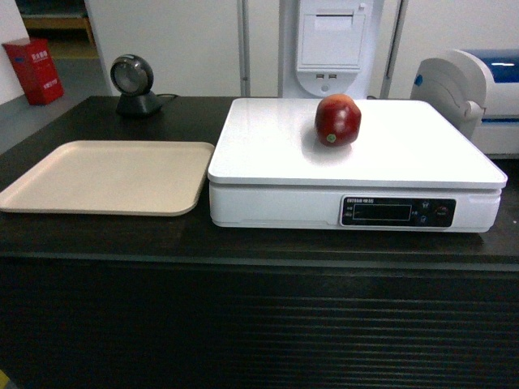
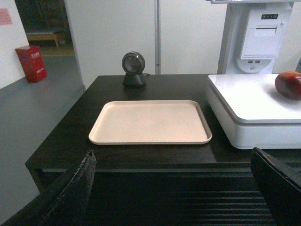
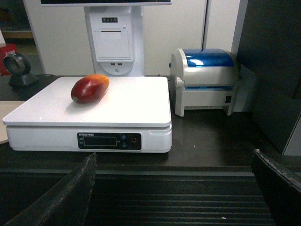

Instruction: Place dark red mango on scale at checkout

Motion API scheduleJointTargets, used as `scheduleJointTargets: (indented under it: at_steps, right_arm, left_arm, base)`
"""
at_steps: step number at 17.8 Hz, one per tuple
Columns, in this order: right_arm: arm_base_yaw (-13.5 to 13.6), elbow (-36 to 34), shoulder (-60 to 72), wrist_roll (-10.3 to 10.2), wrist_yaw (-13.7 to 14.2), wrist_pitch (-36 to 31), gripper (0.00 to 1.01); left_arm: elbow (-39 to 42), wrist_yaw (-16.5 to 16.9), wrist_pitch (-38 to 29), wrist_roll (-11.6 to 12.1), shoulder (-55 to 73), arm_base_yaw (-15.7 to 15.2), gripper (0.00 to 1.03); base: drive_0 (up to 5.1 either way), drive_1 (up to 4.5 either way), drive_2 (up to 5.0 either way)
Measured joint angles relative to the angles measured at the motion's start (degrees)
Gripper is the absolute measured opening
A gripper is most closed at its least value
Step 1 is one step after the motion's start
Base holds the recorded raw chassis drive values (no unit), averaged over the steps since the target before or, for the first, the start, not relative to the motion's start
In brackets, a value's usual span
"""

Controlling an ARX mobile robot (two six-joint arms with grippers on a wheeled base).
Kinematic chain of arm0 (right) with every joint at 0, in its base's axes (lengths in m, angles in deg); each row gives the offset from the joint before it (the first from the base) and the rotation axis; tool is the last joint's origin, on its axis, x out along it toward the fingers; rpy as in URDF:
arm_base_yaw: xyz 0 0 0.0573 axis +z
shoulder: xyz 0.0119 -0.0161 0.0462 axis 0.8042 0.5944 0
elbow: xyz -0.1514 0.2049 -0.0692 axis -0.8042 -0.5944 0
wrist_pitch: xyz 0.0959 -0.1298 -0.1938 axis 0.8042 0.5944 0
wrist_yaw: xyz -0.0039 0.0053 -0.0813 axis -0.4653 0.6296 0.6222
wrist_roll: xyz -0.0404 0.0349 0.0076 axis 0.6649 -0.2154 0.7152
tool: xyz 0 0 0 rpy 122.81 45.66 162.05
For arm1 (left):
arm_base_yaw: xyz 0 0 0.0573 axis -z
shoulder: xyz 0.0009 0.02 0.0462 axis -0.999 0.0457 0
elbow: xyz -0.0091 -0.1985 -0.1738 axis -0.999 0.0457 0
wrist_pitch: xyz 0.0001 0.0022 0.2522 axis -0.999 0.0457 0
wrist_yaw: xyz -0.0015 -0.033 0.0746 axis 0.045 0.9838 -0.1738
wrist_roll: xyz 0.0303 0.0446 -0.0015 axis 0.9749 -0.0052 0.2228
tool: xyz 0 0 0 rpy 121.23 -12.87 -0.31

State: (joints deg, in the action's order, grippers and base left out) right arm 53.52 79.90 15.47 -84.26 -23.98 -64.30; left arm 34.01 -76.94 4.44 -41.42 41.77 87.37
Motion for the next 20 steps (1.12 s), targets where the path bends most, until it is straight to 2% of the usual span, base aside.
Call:
scheduleJointTargets:
  at_steps: [20]
  right_arm:
    - [0.0,0.0,0.0,0.0,0.02,-0.09,0.98]
  left_arm:
    - [0.0,-0.02,-0.17,0.0,0.0,0.0,0.98]
  base:
    - [0.0,0.0,0.0]
